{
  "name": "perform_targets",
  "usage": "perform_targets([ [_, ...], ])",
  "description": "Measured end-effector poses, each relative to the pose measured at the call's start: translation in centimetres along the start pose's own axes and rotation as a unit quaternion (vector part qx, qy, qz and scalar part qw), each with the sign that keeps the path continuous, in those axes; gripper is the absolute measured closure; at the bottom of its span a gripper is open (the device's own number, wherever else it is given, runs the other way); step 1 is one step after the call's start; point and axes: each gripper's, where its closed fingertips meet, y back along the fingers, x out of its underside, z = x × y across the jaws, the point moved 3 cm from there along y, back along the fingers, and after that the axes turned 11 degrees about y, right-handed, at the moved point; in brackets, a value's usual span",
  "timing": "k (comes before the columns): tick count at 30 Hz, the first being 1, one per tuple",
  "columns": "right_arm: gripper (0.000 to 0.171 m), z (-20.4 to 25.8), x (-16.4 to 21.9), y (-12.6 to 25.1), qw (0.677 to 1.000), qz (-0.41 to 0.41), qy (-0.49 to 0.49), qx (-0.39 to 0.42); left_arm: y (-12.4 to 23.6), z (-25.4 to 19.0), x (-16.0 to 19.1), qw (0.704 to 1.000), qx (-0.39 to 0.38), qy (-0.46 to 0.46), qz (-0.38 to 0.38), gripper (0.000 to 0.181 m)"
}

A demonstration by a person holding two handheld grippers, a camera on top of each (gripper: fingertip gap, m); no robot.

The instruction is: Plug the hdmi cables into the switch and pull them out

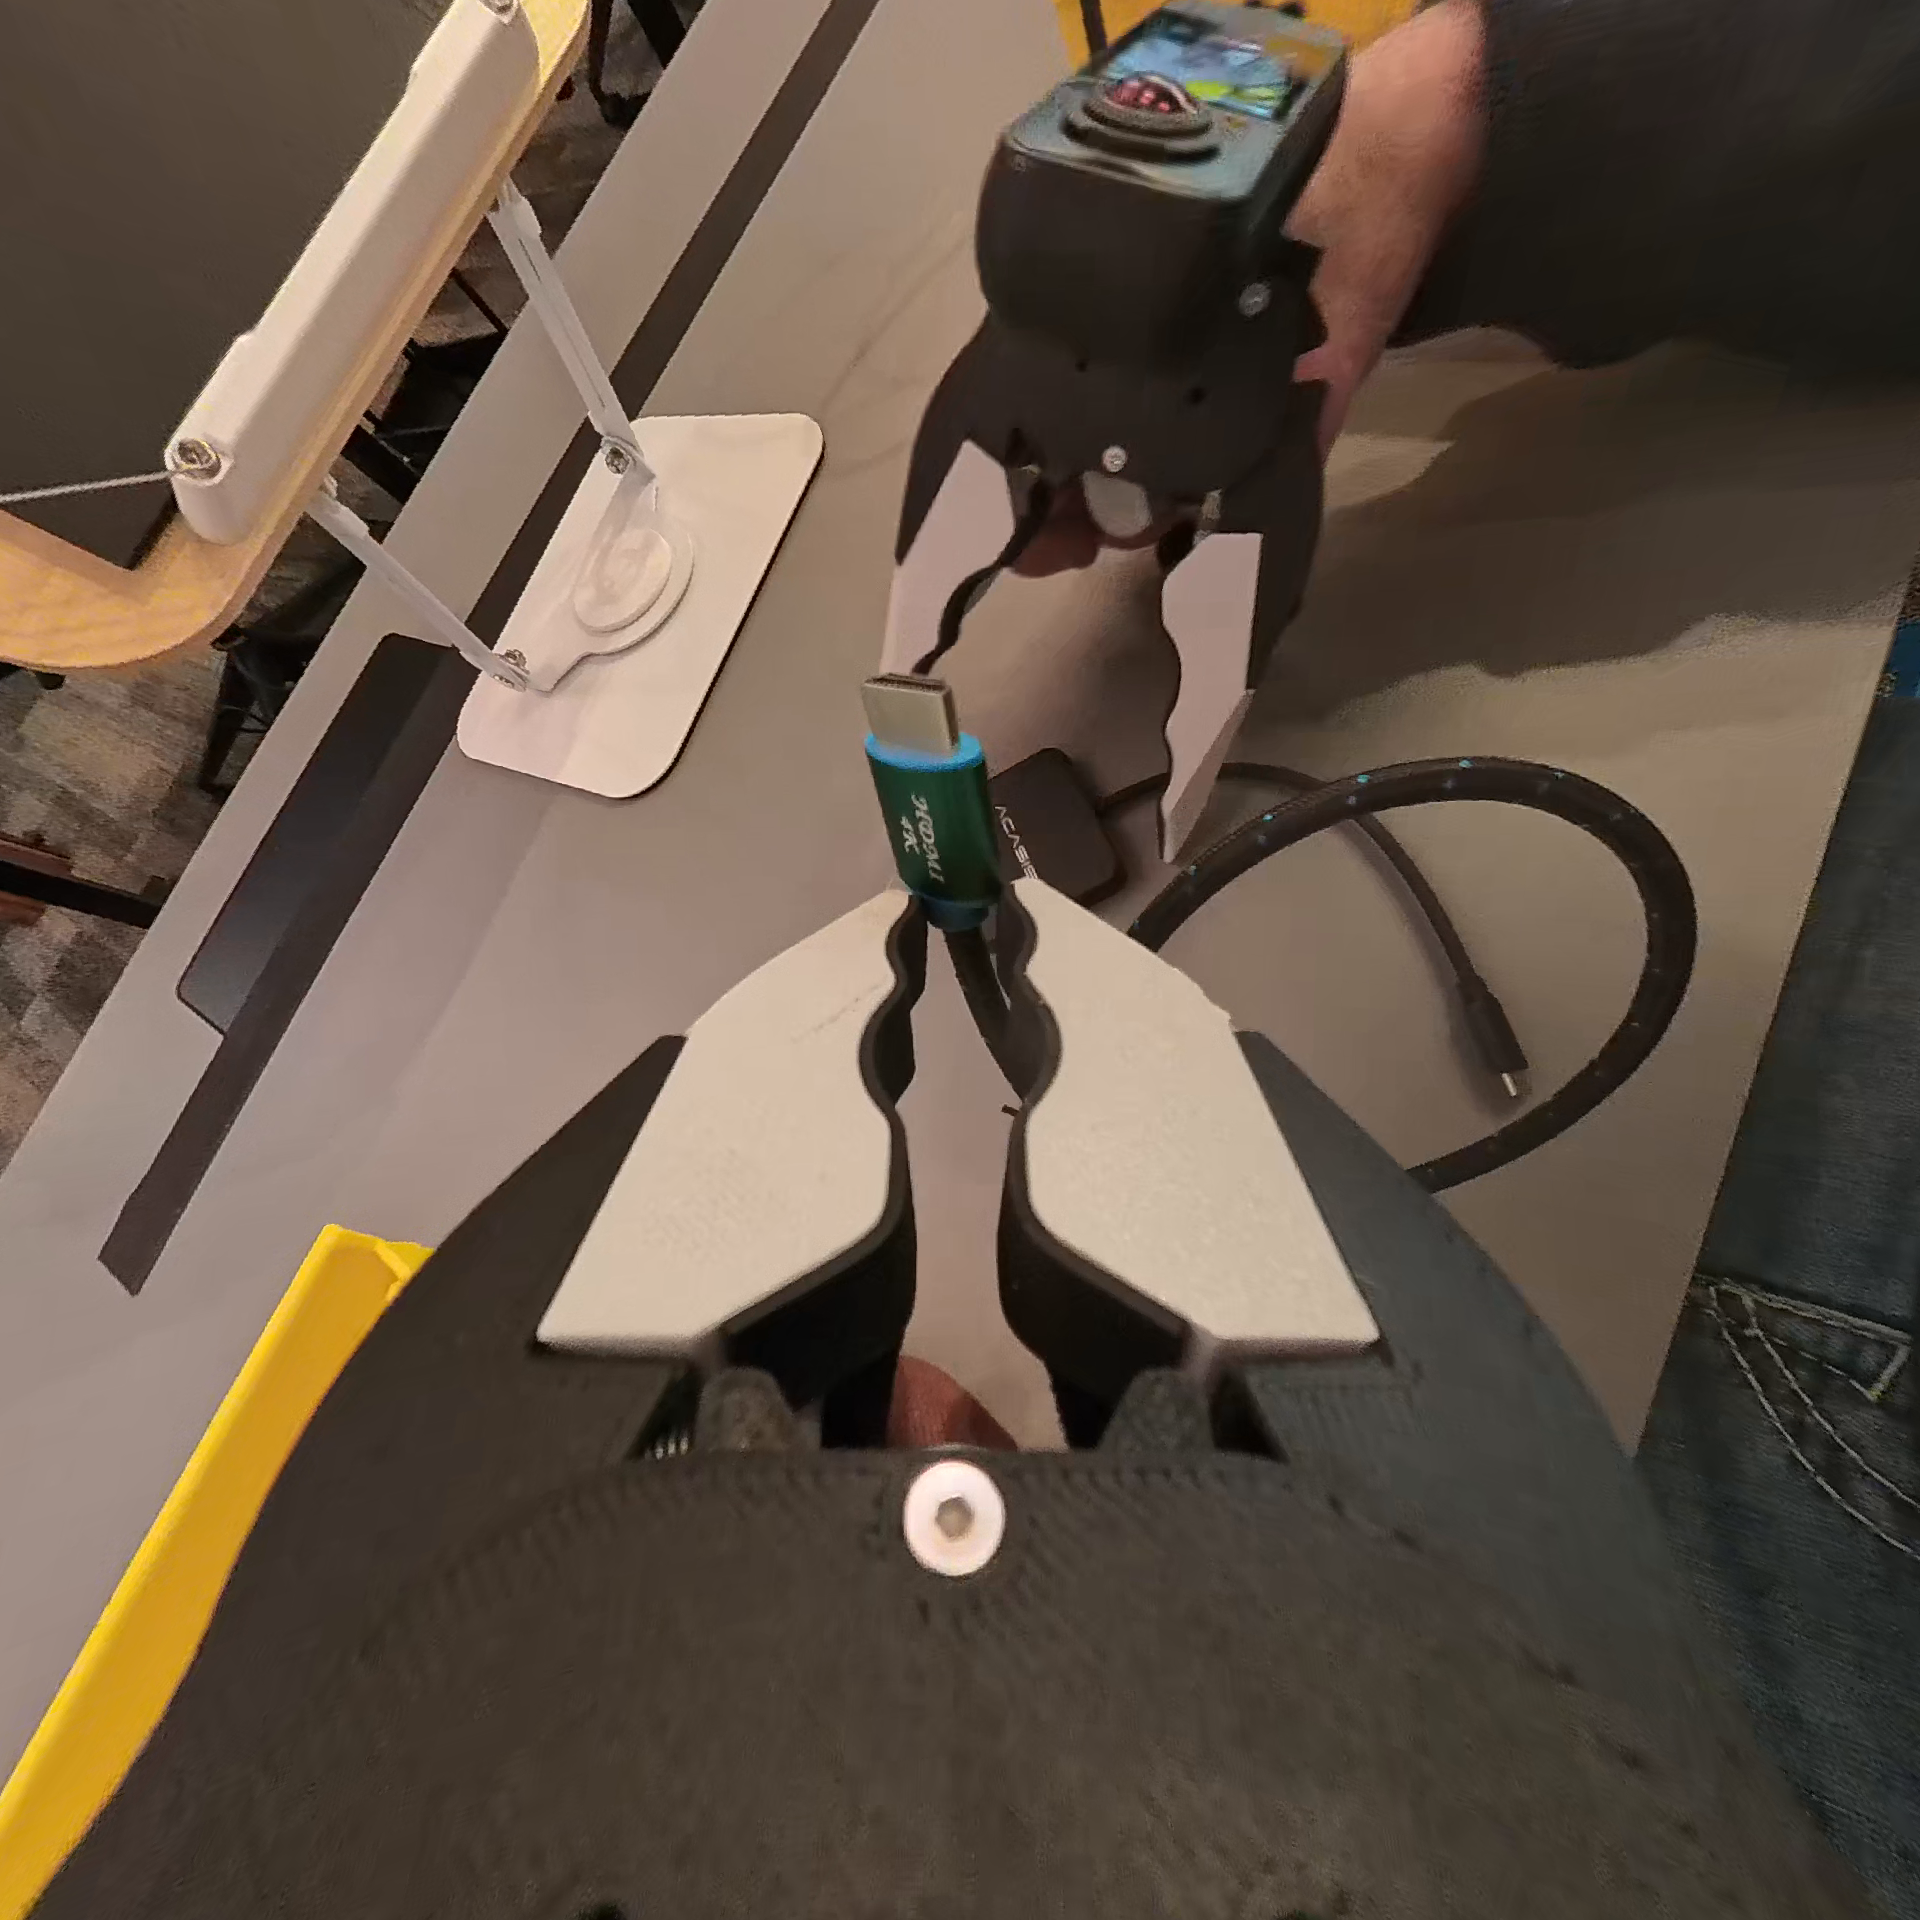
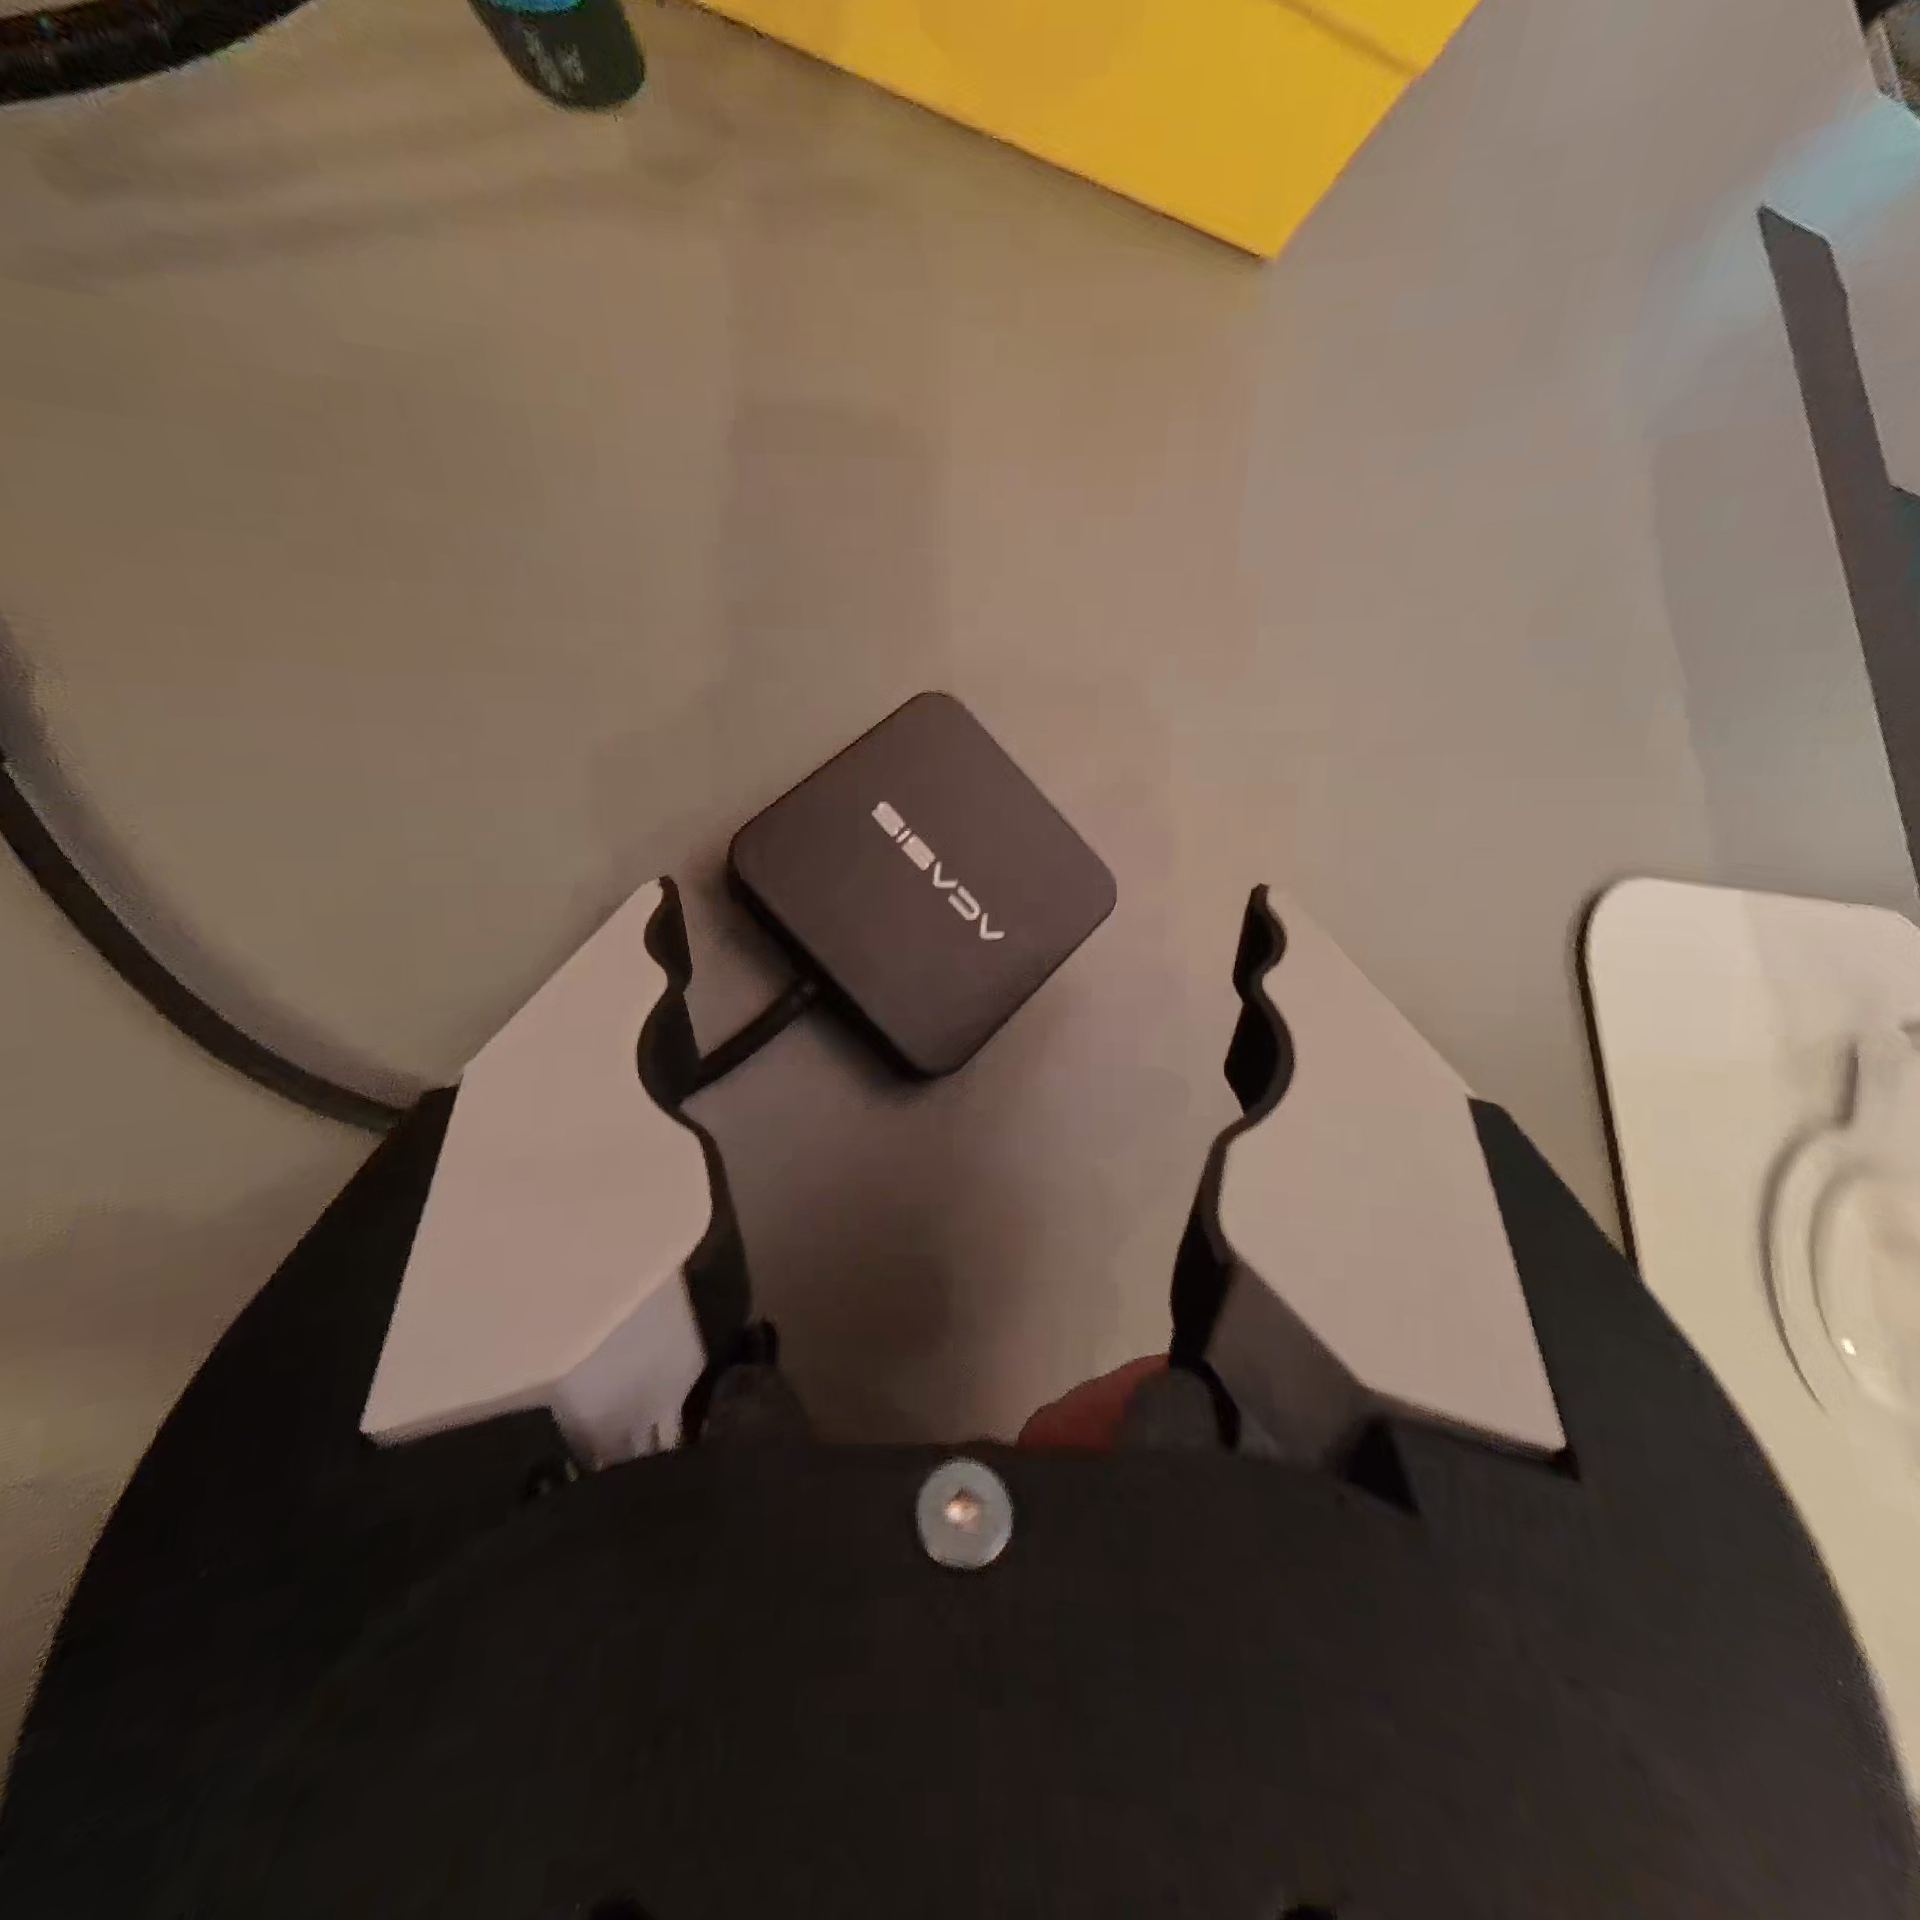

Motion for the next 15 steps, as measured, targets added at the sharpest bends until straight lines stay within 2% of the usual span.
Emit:
perform_targets([
  [4,0.073,0.1,0.2,-1.4,0.996,-0.030,-0.015,-0.083,-0.3,0.1,0.5,1.000,0.003,0.002,0.008,0.169],
  [7,0.089,0.2,0.5,-2.0,0.988,-0.036,-0.058,-0.142,-0.5,0.2,0.8,1.000,0.004,0.002,0.013,0.169],
  [11,0.090,0.0,0.4,-2.1,0.988,-0.020,-0.081,-0.128,-0.7,0.4,1.0,1.000,0.004,0.006,0.017,0.169],
  [15,0.090,-0.6,1.0,-2.0,0.982,0.027,-0.181,-0.037,-0.9,0.4,1.1,1.000,0.004,0.008,0.020,0.169],
])
